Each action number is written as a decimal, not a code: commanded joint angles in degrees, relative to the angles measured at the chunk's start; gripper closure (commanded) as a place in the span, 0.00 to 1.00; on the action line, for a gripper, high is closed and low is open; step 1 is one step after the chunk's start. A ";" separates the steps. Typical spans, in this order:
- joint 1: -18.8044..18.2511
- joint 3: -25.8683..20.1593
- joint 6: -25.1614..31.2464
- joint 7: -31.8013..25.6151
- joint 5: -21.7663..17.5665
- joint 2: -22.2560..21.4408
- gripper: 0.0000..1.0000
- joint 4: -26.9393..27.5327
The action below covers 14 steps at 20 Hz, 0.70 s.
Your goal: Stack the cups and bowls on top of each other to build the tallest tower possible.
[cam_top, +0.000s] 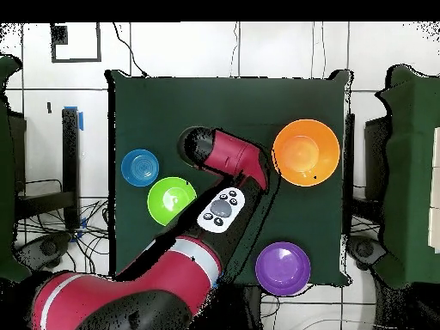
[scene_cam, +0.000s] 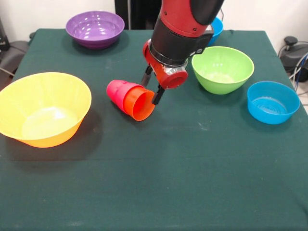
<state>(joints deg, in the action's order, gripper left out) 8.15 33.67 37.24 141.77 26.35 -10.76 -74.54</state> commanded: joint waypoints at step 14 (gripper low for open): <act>2.65 4.09 6.67 9.64 -2.66 8.63 0.00 7.95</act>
<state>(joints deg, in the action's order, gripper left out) 9.64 40.71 39.24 141.77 26.37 -5.50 -70.21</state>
